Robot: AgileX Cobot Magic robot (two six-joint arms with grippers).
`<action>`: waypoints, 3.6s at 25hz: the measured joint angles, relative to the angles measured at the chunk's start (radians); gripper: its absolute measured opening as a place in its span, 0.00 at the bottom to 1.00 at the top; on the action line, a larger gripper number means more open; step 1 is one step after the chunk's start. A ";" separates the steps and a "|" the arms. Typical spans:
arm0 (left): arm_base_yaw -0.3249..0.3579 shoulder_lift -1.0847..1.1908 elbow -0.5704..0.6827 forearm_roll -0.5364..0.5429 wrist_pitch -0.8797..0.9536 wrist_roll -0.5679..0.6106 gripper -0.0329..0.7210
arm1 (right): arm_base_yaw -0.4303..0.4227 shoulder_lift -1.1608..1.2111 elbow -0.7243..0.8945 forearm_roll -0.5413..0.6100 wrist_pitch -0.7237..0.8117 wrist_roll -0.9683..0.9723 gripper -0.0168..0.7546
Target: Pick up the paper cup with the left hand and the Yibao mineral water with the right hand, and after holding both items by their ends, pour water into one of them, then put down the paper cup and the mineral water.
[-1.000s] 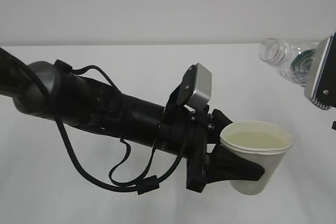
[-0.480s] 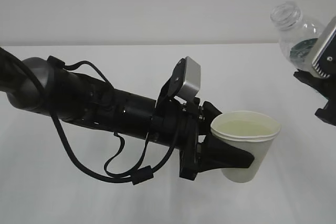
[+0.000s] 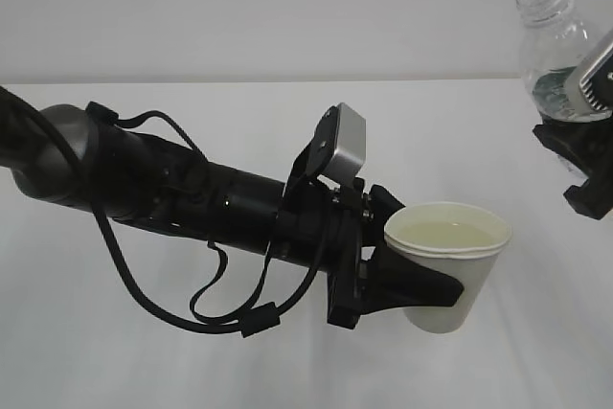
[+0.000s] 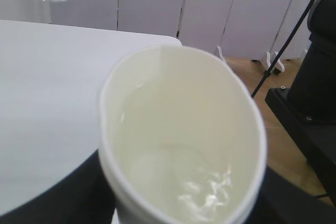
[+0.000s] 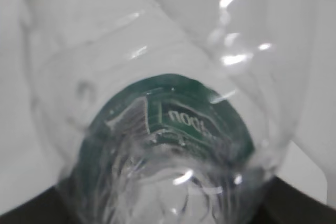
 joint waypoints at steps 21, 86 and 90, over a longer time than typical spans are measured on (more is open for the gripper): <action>0.122 0.000 0.000 0.000 0.000 0.000 0.61 | 0.000 0.000 0.000 -0.009 -0.028 0.100 0.55; 0.661 0.153 -0.004 -0.089 -0.036 0.399 0.60 | 0.000 0.000 0.000 -0.037 -0.030 0.102 0.55; 0.661 0.155 -0.004 -0.092 -0.036 0.427 0.59 | 0.000 0.000 0.000 -0.037 -0.030 0.102 0.55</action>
